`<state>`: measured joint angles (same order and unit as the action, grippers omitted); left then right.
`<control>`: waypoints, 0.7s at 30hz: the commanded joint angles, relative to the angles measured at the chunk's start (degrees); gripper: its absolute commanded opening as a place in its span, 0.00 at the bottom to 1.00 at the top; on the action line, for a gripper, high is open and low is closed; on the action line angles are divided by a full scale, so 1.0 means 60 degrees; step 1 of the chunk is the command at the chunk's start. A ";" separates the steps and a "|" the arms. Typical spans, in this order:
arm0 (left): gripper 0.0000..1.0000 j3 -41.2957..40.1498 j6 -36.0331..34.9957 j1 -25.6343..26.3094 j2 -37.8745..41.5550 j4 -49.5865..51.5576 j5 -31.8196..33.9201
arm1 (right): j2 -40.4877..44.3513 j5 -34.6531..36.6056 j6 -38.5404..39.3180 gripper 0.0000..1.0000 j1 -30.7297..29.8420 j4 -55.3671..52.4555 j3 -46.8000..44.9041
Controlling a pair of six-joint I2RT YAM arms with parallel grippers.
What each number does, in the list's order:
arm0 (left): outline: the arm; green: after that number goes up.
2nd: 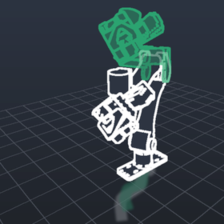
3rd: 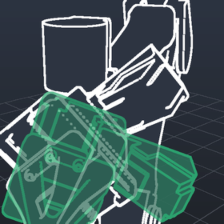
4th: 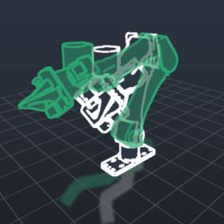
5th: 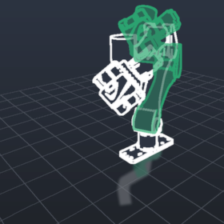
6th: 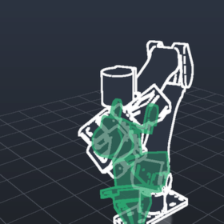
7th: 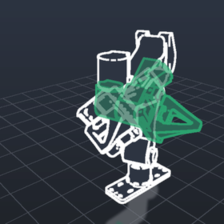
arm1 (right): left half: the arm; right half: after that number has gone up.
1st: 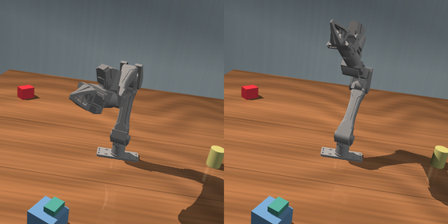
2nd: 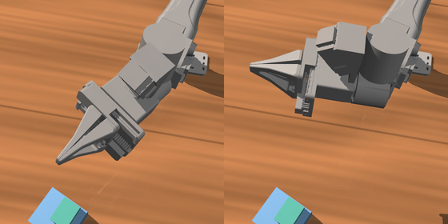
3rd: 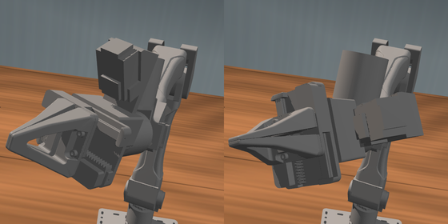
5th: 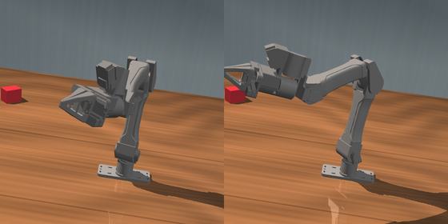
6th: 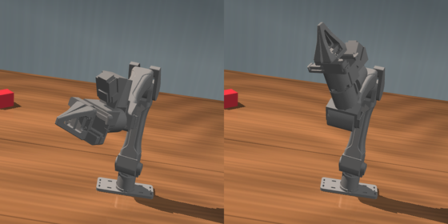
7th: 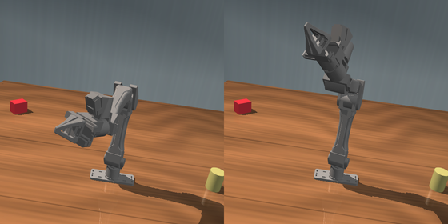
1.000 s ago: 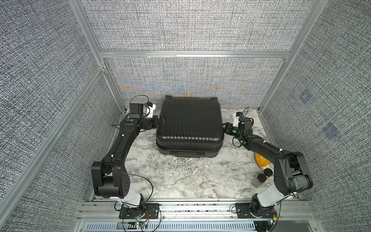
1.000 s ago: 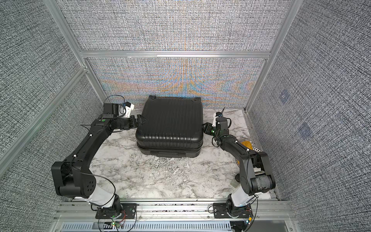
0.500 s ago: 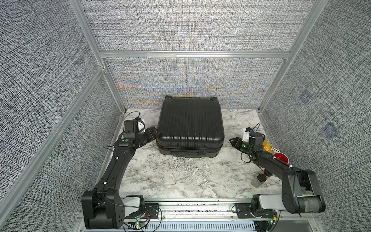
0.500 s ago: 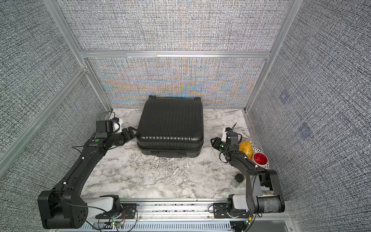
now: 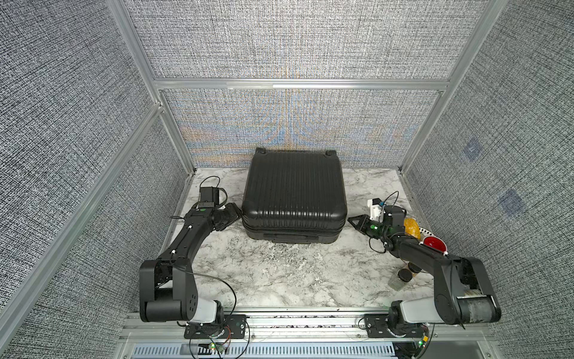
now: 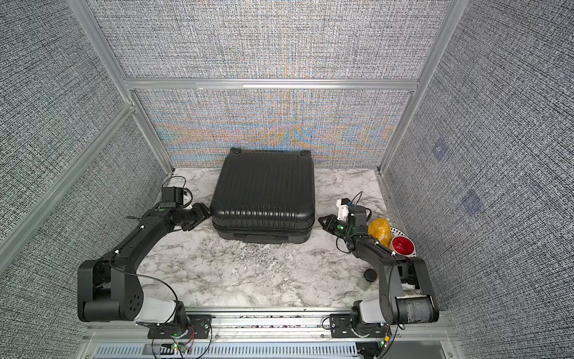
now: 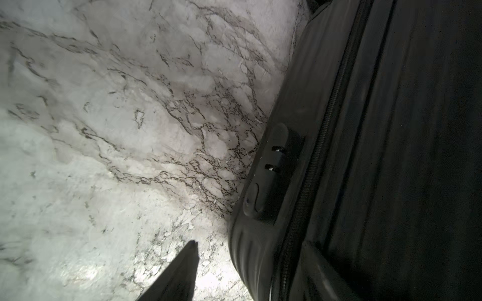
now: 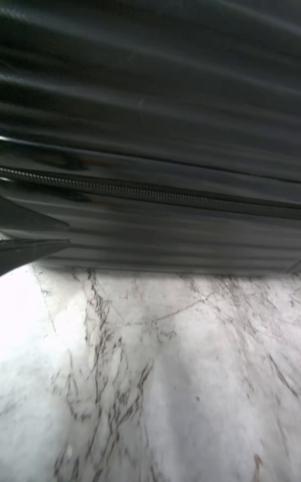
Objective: Open the suitcase zippers
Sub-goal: Open the suitcase at the center of the board.
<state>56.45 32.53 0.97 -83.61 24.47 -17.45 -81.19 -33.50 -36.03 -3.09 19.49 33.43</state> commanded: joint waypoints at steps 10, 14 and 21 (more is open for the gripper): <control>0.64 0.0087 -0.0525 0.0057 -0.0139 -0.0397 -0.1223 | -0.0083 -0.0832 0.0062 0.09 -0.0348 0.0305 0.0300; 0.65 0.0121 -0.0592 0.0109 0.0246 -0.0638 -0.1714 | 0.0345 -0.1341 -0.0178 0.09 -0.0397 0.0765 0.0226; 0.65 0.0544 -0.0574 0.0237 0.0891 -0.0681 -0.2238 | 0.1010 -0.2085 -0.1149 0.10 -0.0379 0.1974 0.0371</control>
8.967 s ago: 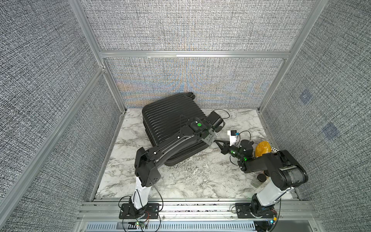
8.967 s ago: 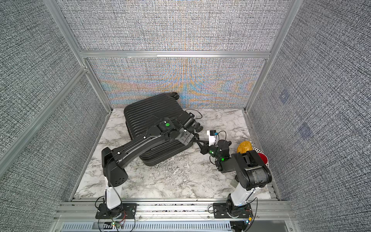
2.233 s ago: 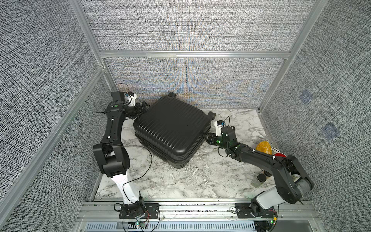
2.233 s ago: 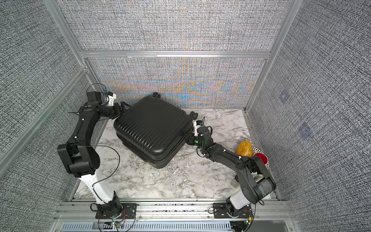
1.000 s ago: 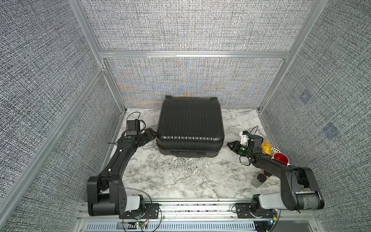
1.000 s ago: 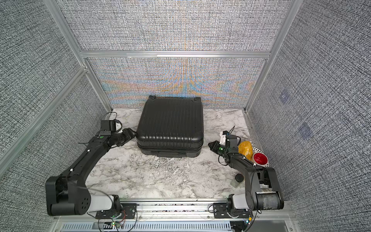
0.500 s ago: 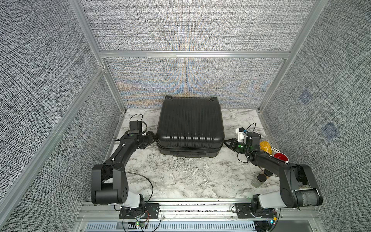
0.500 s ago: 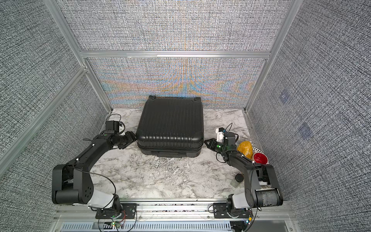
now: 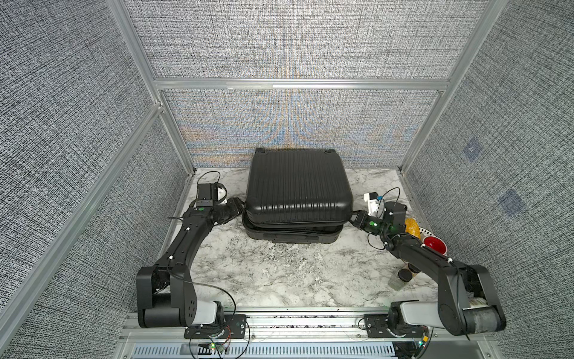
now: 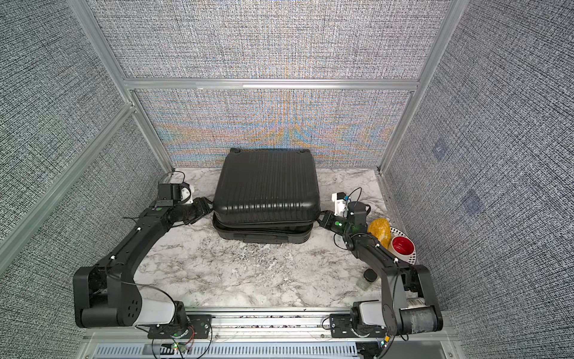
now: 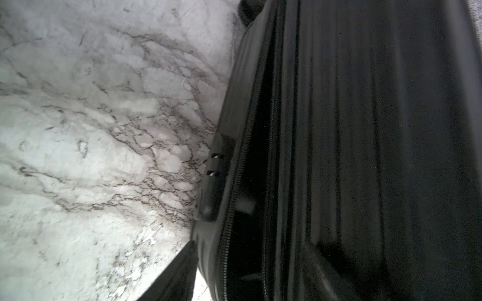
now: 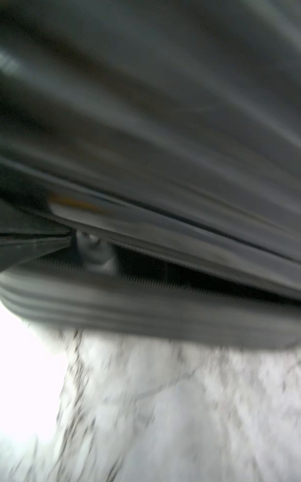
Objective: Open the suitcase zippers
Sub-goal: Open the suitcase at the center of the board.
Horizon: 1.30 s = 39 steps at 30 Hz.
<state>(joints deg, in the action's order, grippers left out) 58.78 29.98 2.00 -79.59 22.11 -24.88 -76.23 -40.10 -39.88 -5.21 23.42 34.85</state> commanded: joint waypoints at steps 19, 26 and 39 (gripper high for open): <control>0.68 0.0234 -0.0050 0.0025 0.0976 -0.1764 -0.0692 | -0.2848 -0.0325 0.0116 0.11 0.0296 -0.0813 0.6162; 0.68 0.2756 0.0129 0.0030 -0.1030 -0.2297 -0.1074 | -0.4221 -0.0154 0.0103 0.11 0.0363 -0.1347 0.8167; 0.65 0.8089 0.0840 -0.0164 -0.4872 -0.2305 -0.2077 | -0.4688 0.0111 0.0471 0.22 0.0525 -0.1921 0.8735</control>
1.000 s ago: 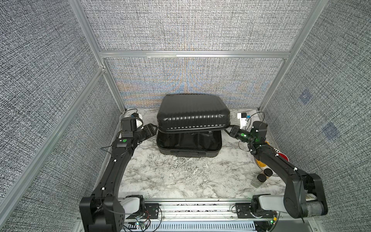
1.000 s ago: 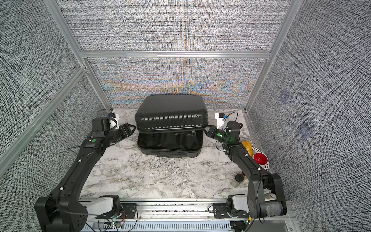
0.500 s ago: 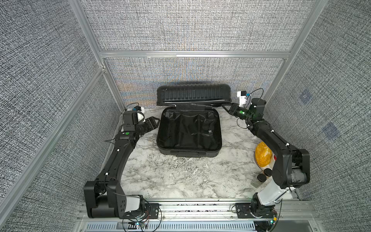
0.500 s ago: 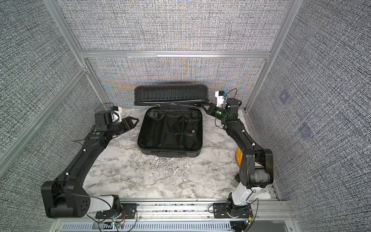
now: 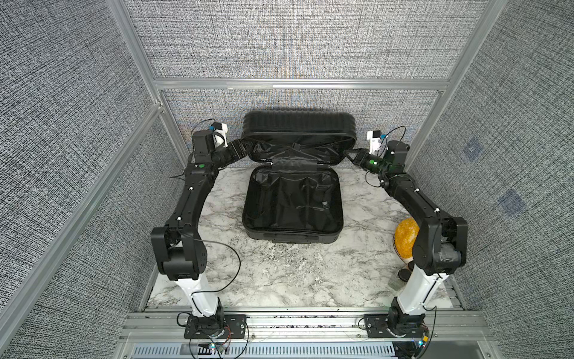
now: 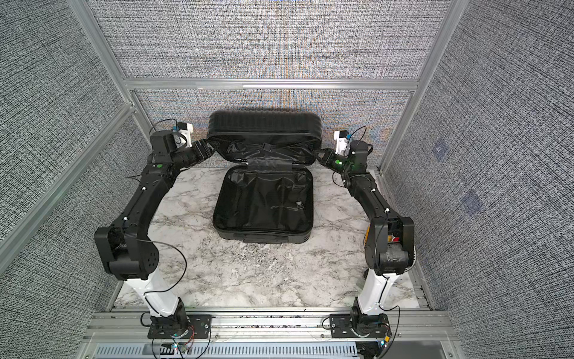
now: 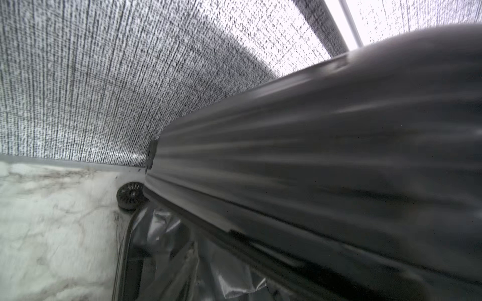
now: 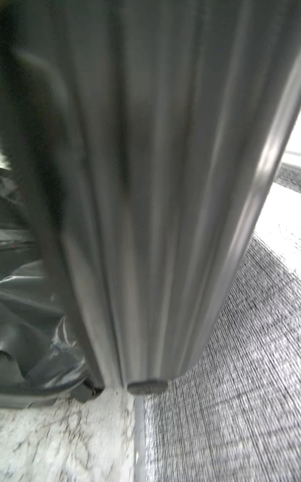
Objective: Open the suitcase zippers
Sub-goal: Open the suitcase at the center of the board.
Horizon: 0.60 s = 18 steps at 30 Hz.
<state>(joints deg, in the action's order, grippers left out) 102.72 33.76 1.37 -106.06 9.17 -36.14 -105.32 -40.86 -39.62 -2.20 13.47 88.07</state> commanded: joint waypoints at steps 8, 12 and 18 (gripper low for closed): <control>0.65 0.5256 0.0292 -0.0125 -0.3250 0.1462 -0.0693 | 0.2358 0.3122 0.1228 0.59 -0.0713 -0.0441 -0.3858; 0.65 0.6166 0.0532 -0.0125 -0.4005 0.1503 -0.0852 | 0.2310 0.4887 0.1722 0.60 -0.1390 -0.1362 -0.4625; 0.65 0.6188 0.0530 -0.0125 -0.4260 0.1408 -0.0935 | 0.1313 0.5710 0.2249 0.60 -0.1993 -0.2227 -0.4315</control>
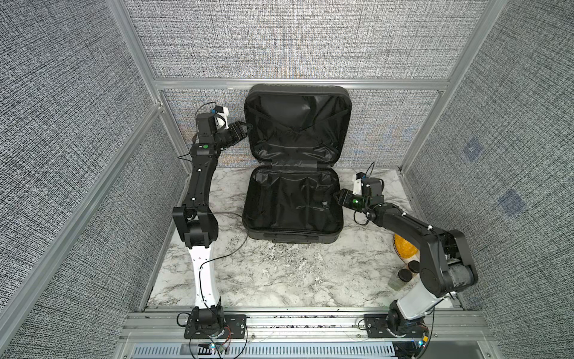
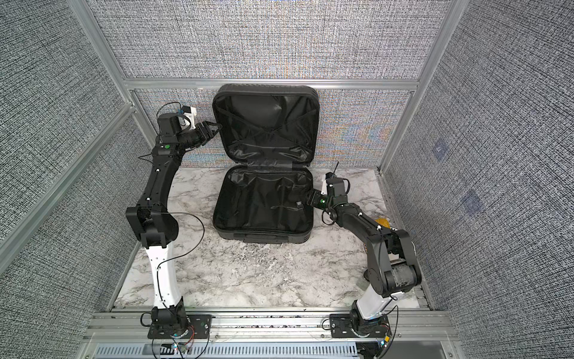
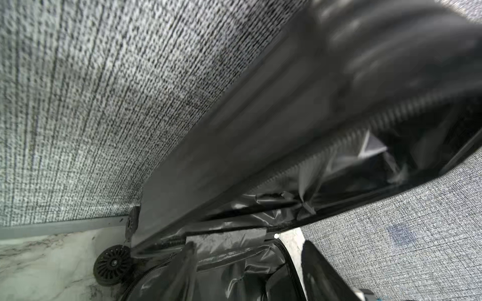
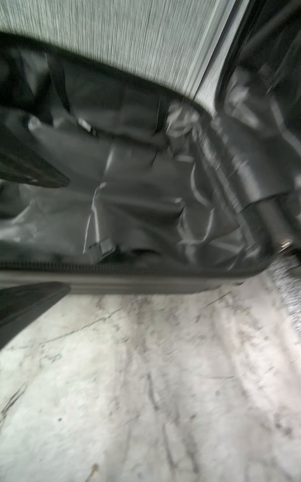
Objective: Open the suitcase zippers
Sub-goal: Open the suitcase at the center of the board, then adjust the suitcase at the center of the board.
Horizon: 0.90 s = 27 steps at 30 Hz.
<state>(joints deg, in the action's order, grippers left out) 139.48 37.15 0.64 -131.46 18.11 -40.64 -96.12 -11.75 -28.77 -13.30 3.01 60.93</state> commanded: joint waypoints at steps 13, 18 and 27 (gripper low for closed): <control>0.66 -0.1090 -0.0903 -0.0004 0.1046 0.0366 -0.0152 | -0.0521 0.0947 0.1632 0.11 -0.0120 -0.1212 0.0480; 0.67 -0.3168 -0.1262 -0.0005 0.2396 -0.0188 0.0150 | -0.0195 0.0355 0.1763 0.08 0.0325 -0.0976 -0.0034; 0.79 -0.8198 -0.1821 0.0031 0.6472 -0.1244 0.2145 | 0.0395 -0.0645 0.2120 0.50 0.0484 -0.0548 -0.0167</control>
<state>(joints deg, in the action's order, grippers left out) 95.61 28.42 0.73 -98.43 14.33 -33.91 -95.39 -12.56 -17.63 -10.46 -1.67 60.14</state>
